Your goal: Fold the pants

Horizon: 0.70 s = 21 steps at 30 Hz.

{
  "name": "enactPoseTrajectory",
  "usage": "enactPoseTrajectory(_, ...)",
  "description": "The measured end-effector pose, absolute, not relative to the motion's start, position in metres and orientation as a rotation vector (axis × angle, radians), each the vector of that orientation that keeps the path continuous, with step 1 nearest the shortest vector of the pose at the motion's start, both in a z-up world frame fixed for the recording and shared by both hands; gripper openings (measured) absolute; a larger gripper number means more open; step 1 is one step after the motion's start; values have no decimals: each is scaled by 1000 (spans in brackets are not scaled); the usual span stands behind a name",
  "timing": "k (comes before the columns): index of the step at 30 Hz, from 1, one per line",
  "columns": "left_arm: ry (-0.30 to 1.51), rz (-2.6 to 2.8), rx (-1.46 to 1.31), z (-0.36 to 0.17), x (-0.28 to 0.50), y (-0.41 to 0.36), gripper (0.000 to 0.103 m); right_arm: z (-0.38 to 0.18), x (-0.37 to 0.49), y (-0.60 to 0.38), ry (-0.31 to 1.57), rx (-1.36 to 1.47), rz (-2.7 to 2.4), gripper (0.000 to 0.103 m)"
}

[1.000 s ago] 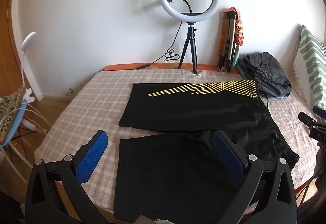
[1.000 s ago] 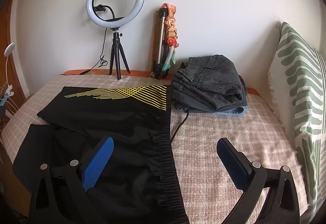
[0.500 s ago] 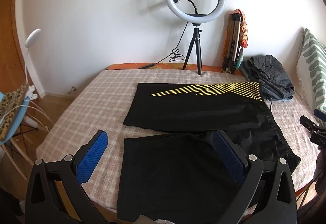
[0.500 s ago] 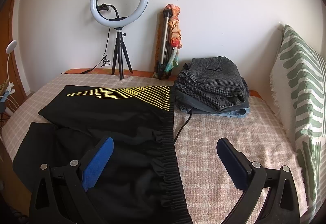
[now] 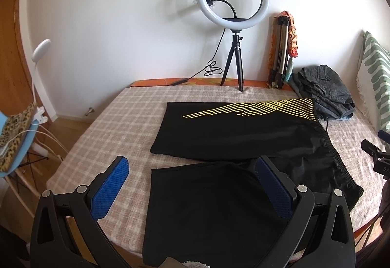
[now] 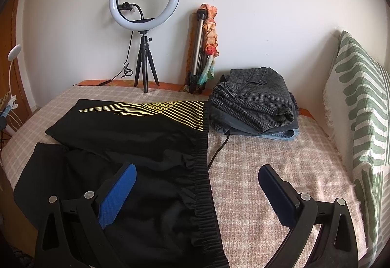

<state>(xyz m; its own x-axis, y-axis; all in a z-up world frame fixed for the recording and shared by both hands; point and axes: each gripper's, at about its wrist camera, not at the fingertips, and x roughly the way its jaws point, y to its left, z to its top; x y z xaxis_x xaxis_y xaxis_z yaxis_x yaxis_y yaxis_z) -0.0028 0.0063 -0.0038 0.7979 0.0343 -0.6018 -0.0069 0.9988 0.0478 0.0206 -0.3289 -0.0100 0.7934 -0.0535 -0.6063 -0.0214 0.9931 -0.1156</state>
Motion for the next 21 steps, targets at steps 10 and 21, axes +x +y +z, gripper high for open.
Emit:
enactPoseTrajectory(10,650,20,39,-4,-3,8,103,-13,18,-327,659,-138,-6,101)
enactPoseTrajectory(21,652,19,58,-9,-8,10,103,-17,12,-323,662,-181,3,98)
